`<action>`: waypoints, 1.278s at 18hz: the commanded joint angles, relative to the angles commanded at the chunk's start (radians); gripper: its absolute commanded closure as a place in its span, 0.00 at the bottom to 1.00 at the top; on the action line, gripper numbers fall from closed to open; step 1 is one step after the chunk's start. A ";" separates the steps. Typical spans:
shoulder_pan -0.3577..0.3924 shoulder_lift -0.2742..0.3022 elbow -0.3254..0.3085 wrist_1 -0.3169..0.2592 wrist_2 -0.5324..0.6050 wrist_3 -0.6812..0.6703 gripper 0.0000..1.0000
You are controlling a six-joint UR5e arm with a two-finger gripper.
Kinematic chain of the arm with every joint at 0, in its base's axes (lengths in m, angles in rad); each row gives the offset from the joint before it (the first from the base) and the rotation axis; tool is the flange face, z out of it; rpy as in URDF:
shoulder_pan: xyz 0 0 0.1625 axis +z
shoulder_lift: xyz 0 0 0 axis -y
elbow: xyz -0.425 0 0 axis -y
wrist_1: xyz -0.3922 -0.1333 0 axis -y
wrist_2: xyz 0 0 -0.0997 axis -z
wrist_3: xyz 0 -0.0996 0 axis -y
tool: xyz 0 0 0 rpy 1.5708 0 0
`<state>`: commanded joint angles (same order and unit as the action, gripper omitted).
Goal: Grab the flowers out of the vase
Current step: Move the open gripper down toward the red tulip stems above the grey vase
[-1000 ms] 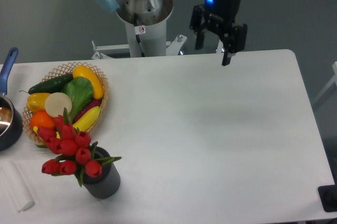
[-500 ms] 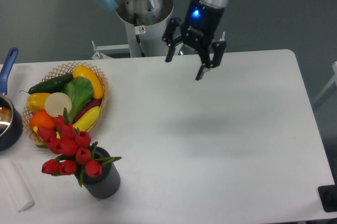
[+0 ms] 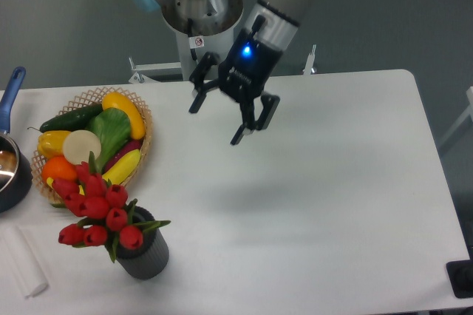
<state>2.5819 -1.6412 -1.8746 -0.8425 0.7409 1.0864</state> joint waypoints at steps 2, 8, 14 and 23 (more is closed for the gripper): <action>-0.016 -0.031 0.000 0.046 0.002 -0.019 0.00; -0.094 -0.121 0.040 0.083 0.002 -0.013 0.00; -0.129 -0.175 0.103 0.085 0.002 -0.011 0.00; -0.157 -0.230 0.130 0.091 -0.001 -0.014 0.00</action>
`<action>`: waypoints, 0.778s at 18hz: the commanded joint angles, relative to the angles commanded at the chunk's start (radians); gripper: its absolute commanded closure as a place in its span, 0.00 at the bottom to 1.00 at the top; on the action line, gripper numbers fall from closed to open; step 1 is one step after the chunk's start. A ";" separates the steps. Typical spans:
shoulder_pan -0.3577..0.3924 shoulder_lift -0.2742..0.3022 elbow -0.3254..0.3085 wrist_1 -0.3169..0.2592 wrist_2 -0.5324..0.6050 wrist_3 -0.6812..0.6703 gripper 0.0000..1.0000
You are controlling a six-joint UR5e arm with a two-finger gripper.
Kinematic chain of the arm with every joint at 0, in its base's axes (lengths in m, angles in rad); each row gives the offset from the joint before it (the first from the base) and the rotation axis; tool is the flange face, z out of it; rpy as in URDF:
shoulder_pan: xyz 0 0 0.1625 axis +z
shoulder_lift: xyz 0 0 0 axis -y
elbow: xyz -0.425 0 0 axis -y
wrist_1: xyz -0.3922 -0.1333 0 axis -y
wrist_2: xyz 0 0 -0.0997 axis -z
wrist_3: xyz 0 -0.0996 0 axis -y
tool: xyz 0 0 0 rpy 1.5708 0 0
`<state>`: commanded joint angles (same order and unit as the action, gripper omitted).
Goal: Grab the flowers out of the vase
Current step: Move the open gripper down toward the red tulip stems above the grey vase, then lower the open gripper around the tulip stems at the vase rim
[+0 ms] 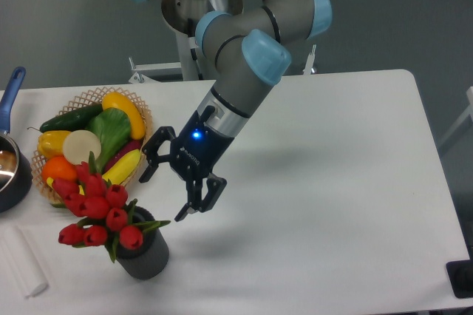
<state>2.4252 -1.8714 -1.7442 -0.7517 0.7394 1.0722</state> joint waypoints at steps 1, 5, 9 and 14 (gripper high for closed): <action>-0.008 -0.003 0.003 0.000 0.000 0.000 0.00; -0.023 -0.018 0.009 0.000 0.003 0.000 0.00; -0.044 -0.044 0.029 0.000 0.005 -0.006 0.00; -0.051 -0.049 0.029 0.000 0.005 -0.006 0.00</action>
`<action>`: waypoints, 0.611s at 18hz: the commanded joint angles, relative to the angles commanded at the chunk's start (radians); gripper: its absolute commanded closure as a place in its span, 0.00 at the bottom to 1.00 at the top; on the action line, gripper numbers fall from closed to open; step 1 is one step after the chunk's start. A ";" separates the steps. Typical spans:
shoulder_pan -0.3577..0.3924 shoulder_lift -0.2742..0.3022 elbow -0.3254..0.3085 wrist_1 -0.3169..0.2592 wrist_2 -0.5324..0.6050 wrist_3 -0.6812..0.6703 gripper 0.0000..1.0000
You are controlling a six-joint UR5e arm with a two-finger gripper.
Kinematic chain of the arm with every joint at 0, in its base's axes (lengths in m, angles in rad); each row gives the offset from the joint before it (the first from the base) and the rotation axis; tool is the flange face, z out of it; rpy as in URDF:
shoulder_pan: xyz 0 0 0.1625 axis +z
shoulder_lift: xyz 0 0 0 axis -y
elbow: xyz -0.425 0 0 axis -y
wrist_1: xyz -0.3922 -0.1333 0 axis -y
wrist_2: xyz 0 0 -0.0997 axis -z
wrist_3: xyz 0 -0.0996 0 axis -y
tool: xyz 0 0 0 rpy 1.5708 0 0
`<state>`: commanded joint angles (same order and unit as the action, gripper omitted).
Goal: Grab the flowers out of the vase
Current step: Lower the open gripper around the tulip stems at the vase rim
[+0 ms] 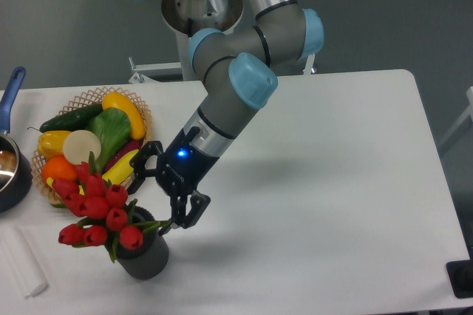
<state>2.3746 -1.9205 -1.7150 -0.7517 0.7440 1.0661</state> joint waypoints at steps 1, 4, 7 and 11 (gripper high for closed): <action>-0.009 -0.002 0.000 0.000 0.002 0.000 0.00; -0.014 -0.011 0.003 0.000 0.002 0.000 0.00; -0.028 -0.014 0.005 0.000 0.002 0.000 0.00; -0.044 -0.020 0.002 0.000 -0.002 -0.003 0.00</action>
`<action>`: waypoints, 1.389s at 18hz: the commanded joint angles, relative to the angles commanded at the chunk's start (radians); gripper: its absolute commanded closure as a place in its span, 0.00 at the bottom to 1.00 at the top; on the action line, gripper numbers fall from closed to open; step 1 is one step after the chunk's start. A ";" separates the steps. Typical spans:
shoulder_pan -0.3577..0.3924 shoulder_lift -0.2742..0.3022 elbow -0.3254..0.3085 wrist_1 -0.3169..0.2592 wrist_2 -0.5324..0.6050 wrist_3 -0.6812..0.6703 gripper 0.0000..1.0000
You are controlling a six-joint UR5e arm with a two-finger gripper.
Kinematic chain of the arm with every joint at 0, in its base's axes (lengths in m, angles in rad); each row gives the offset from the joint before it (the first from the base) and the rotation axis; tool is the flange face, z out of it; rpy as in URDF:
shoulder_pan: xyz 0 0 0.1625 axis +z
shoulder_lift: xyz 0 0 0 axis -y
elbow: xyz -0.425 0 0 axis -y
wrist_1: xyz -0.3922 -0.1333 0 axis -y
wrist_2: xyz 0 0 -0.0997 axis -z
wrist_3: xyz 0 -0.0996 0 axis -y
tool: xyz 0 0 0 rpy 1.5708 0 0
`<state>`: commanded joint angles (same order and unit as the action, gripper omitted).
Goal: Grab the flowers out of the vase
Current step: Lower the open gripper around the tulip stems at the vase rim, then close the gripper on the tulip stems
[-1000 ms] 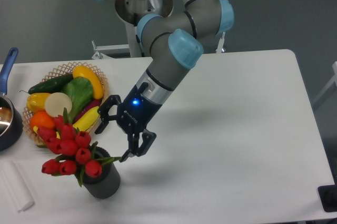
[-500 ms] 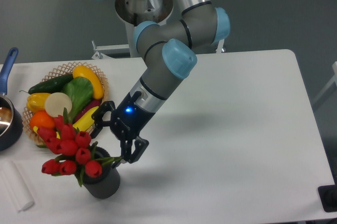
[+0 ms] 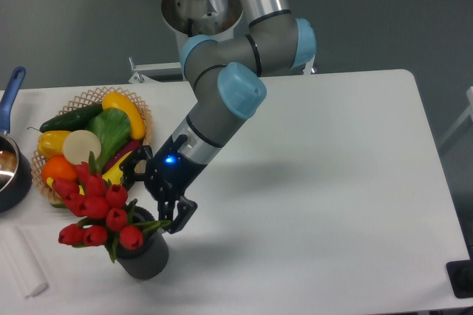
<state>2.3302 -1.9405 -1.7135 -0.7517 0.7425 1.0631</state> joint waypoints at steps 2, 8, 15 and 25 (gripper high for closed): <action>-0.005 -0.003 0.003 0.003 0.000 -0.009 0.00; -0.014 -0.018 0.003 0.031 -0.009 -0.035 0.00; -0.026 -0.038 0.005 0.084 -0.011 -0.038 0.01; -0.026 -0.028 0.008 0.084 -0.012 -0.068 0.61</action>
<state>2.3040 -1.9681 -1.7058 -0.6673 0.7302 0.9956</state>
